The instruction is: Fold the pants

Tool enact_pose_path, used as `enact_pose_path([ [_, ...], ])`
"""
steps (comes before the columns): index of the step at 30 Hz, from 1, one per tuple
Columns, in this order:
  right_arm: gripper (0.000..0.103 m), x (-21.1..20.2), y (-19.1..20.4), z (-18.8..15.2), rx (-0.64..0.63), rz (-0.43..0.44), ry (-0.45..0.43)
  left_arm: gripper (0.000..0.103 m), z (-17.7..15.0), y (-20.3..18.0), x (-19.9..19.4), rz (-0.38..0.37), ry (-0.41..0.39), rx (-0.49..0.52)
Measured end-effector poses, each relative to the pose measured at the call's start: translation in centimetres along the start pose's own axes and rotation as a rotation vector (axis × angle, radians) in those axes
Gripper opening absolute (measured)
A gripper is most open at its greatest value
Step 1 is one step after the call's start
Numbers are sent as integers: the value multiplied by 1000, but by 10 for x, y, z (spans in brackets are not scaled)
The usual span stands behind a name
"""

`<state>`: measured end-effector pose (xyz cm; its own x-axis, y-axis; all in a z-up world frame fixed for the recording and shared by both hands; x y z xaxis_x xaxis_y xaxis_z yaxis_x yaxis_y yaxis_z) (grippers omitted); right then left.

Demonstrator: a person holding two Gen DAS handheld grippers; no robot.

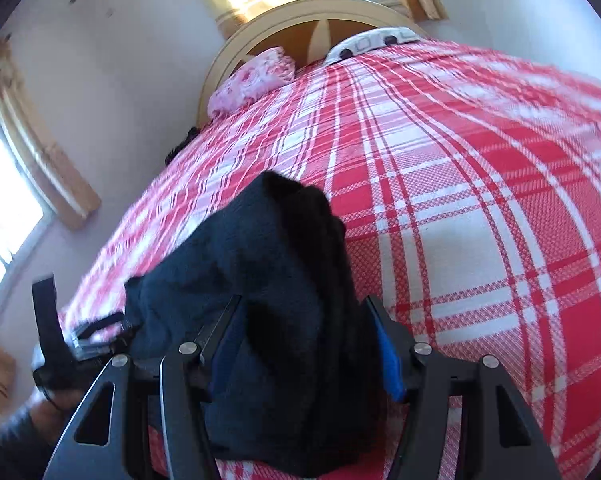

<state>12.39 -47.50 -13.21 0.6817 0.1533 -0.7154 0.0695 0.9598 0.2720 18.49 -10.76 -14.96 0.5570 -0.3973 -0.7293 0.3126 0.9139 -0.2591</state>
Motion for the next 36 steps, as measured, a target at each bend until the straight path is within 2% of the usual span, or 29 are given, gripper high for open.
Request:
enact_pose_path([
  [3, 61, 1, 11, 0, -21, -14, -12, 103, -2, 2, -3, -22, -9, -4],
  [6, 57, -3, 18, -2, -39, 43, -5, 103, -5, 0, -6, -35, -24, 11],
  [10, 47, -1, 11, -3, -44, 25, 4, 103, -4, -5, -4, -43, -18, 33],
  [12, 47, -1, 5, -2, -13, 46, 10, 100, -5, -5, -5, -65, -20, 39],
  [17, 47, -2, 7, -5, -40, 18, -7, 98, -5, -3, -5, -98, -24, 30],
  [19, 47, -2, 3, -3, -15, 44, 4, 94, -6, -5, -7, -100, -28, 38],
  [24, 47, -1, -16, -3, 88, 139, 47, 94, -7, -8, -5, -85, -25, 51],
  [26, 46, 1, -10, -5, 57, 109, 42, 91, -5, -10, -4, -81, -21, 57],
  [28, 39, -3, -1, -6, 20, 77, 24, 79, -6, -12, -6, -101, -30, 69],
  [30, 35, -6, 0, -6, 27, 109, 22, 76, -9, -14, -8, -110, -43, 73],
  [33, 35, -2, -4, -8, 39, 121, 33, 75, -8, -11, -7, -134, -43, 62],
  [36, 35, 5, -8, -10, 58, 134, 40, 68, -8, -9, -9, -159, -51, 53],
])
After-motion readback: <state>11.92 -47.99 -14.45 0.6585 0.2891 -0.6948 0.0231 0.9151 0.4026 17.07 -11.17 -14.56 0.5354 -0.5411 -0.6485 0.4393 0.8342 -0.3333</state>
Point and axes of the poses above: each gripper's, at about its wrist camera, not at the fingertips, and x roughly the way its jaws point, y to its left, z to its top, the point moved 2 cm from there along x, roughly the way its jaws point, and after that the axes turned 15 degrees about -z, right-handed, at the moved point
